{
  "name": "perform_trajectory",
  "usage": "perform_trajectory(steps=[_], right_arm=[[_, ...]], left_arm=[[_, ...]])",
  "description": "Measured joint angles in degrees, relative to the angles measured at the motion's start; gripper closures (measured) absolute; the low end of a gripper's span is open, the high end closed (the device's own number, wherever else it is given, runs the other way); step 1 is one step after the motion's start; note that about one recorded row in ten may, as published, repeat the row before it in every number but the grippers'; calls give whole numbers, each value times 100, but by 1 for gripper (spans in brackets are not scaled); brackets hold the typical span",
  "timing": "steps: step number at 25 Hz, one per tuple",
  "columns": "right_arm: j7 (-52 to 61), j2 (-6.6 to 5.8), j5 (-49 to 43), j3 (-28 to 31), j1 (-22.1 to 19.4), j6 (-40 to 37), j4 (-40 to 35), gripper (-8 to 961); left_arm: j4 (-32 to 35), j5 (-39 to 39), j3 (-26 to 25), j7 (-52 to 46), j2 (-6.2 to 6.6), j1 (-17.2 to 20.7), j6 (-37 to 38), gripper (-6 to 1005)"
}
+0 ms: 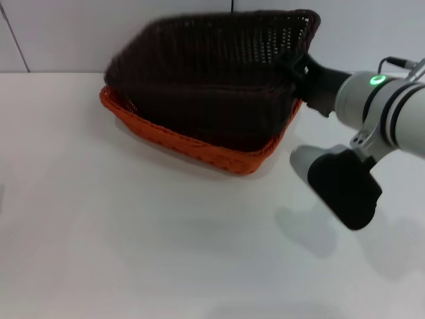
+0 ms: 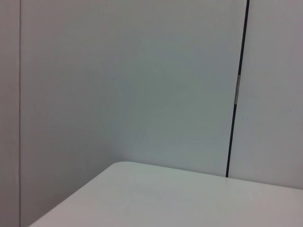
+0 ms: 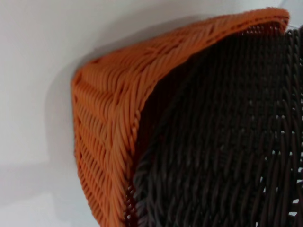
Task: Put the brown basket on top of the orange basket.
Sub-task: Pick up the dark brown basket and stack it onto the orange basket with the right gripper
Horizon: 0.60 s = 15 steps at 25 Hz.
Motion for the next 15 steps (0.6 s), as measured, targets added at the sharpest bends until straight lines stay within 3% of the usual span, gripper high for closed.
perform_trajectory(steps=[9,15], right_arm=[[1,67,-10,-286,-411,-559,4,304],[0,91,-193,-595,-839,-1706,517,304]], left_arm=[[26,39,48,-83,-1,16,-11,229],[47,53,152,-86,2,28,0,229]])
